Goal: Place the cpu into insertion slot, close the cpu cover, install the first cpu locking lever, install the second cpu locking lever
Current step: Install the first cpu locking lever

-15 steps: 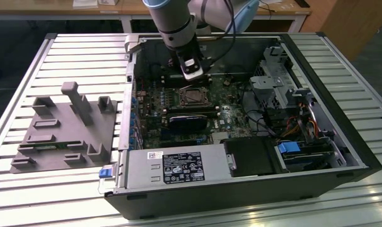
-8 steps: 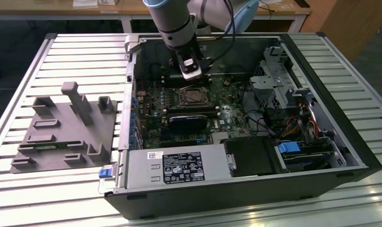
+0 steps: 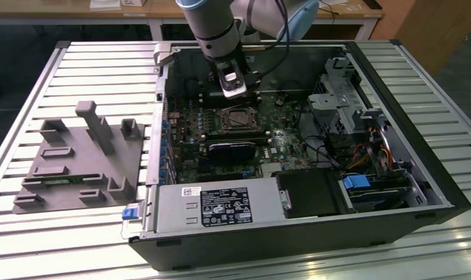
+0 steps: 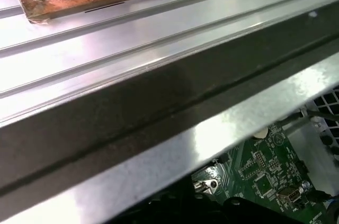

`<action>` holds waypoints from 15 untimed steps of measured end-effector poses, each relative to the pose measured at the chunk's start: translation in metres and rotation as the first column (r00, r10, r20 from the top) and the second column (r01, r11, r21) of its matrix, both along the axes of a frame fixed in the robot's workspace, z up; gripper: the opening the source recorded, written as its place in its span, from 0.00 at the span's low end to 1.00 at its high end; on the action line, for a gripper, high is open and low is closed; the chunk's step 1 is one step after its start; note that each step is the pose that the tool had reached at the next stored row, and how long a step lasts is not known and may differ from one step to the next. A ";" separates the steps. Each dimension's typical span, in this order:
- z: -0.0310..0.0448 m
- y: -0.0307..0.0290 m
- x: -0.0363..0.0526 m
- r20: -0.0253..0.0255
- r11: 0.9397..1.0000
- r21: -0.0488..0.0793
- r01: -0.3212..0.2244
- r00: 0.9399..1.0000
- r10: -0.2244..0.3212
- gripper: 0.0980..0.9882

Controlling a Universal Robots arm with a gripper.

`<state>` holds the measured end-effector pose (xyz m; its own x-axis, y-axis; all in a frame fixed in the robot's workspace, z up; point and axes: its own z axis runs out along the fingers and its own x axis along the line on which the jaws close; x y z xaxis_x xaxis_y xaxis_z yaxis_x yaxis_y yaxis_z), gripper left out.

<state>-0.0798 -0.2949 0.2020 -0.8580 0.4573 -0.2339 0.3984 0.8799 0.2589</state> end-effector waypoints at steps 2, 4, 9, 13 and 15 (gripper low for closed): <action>-0.0006 0.0001 0.0000 0.000 1.000 -0.001 0.011 1.000 -0.011 0.00; -0.0013 0.0004 0.0000 0.000 1.000 -0.003 0.019 1.000 -0.019 0.00; -0.0040 0.0010 0.0000 0.000 1.000 -0.006 0.031 1.000 -0.031 0.00; -0.0065 0.0011 0.0000 0.000 0.999 -0.014 0.038 0.999 -0.038 0.00; -0.0079 0.0012 0.0000 0.001 0.999 -0.016 0.040 0.999 -0.040 0.00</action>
